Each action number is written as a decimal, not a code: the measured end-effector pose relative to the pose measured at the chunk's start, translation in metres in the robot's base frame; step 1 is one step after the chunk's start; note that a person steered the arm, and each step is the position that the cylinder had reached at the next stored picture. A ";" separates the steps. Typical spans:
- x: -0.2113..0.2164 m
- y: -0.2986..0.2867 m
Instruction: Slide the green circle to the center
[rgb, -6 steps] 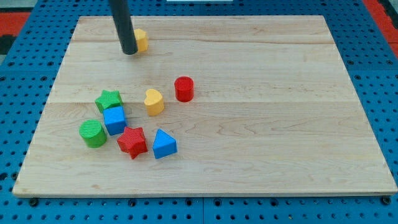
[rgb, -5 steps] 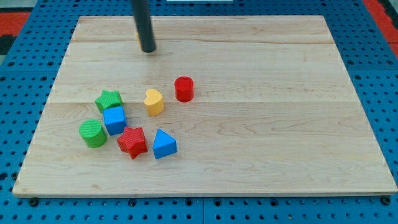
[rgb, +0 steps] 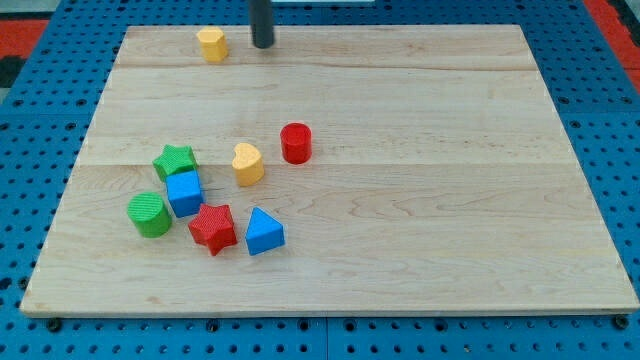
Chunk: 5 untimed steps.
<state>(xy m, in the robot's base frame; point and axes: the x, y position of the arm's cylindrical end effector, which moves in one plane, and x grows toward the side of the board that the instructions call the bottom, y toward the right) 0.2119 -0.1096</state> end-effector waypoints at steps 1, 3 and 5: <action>-0.002 -0.095; 0.018 0.067; 0.175 0.155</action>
